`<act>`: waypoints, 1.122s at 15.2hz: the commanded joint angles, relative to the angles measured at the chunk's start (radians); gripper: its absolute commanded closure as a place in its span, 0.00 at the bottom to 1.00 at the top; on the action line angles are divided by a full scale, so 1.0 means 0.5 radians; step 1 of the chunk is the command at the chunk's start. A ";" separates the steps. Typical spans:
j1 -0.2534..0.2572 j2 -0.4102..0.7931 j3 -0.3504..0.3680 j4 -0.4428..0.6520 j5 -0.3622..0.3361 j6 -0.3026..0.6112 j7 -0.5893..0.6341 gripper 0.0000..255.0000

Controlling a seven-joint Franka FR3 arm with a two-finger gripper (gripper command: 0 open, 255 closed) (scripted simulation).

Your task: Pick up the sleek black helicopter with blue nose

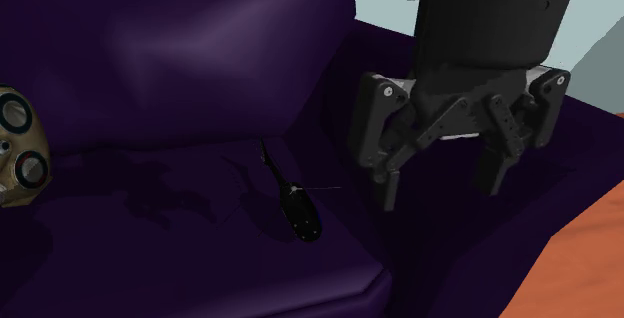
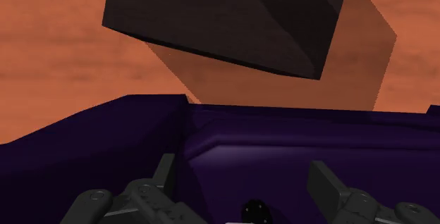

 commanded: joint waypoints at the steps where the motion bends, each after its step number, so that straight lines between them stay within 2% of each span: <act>1: 0.015 0.118 0.016 0.001 0.007 0.136 -0.010 0.00; 9: 0.074 0.631 0.096 0.161 0.020 0.557 -0.026 0.00; 17: 0.129 1.184 0.172 0.482 -0.022 0.853 -0.021 0.00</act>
